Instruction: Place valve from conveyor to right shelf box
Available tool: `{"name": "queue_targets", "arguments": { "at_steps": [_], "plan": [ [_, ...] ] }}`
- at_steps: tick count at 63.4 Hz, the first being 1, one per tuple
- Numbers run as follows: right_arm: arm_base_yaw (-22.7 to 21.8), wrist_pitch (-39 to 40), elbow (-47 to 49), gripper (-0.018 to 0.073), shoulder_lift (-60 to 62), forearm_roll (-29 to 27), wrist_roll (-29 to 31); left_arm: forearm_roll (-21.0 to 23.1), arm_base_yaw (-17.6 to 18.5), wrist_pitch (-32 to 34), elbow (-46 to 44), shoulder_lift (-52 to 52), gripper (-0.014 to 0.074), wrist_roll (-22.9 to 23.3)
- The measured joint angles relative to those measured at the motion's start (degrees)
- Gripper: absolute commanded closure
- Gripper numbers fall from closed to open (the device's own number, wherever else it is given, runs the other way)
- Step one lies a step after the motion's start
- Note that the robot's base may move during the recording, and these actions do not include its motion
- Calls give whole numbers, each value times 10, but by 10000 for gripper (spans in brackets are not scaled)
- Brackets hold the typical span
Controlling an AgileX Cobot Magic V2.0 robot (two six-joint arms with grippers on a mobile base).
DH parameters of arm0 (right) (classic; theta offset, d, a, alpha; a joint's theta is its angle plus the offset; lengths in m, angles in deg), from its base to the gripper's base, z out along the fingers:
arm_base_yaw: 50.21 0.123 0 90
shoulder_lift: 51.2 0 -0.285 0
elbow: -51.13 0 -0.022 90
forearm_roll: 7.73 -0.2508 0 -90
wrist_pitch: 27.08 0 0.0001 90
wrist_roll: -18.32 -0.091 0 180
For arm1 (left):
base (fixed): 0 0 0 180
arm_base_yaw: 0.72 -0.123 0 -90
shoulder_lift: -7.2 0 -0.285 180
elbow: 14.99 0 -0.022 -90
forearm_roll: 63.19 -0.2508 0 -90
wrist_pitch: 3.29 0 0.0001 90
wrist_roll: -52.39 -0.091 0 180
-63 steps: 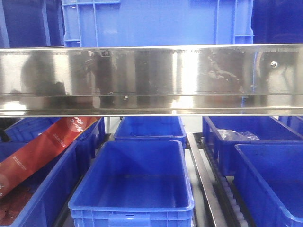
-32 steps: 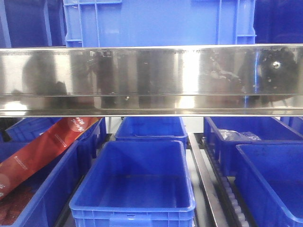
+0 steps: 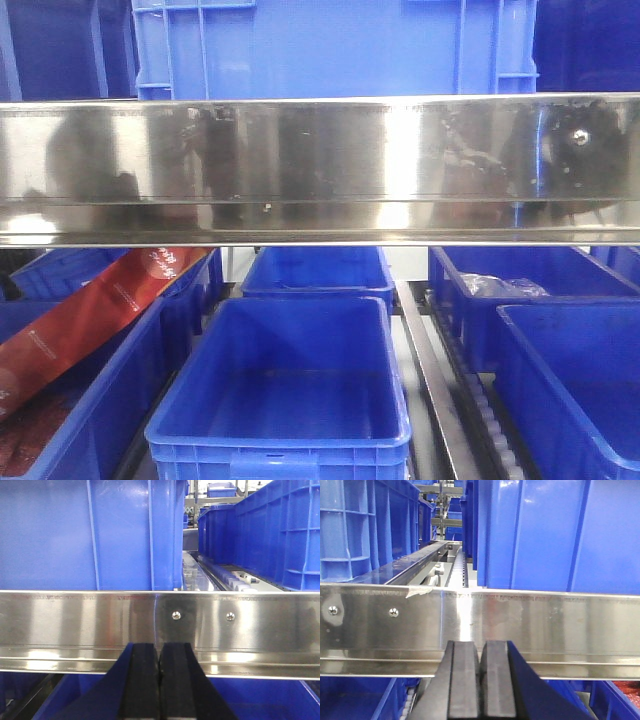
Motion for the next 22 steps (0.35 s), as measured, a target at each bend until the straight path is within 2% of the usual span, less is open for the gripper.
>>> {"name": "queue_targets", "arguments": {
  "at_steps": [22],
  "plan": [
    [0, 0, 0, 715, 0, 0, 0, 0, 0, 0, 0, 0, 708, 0]
  ]
}}
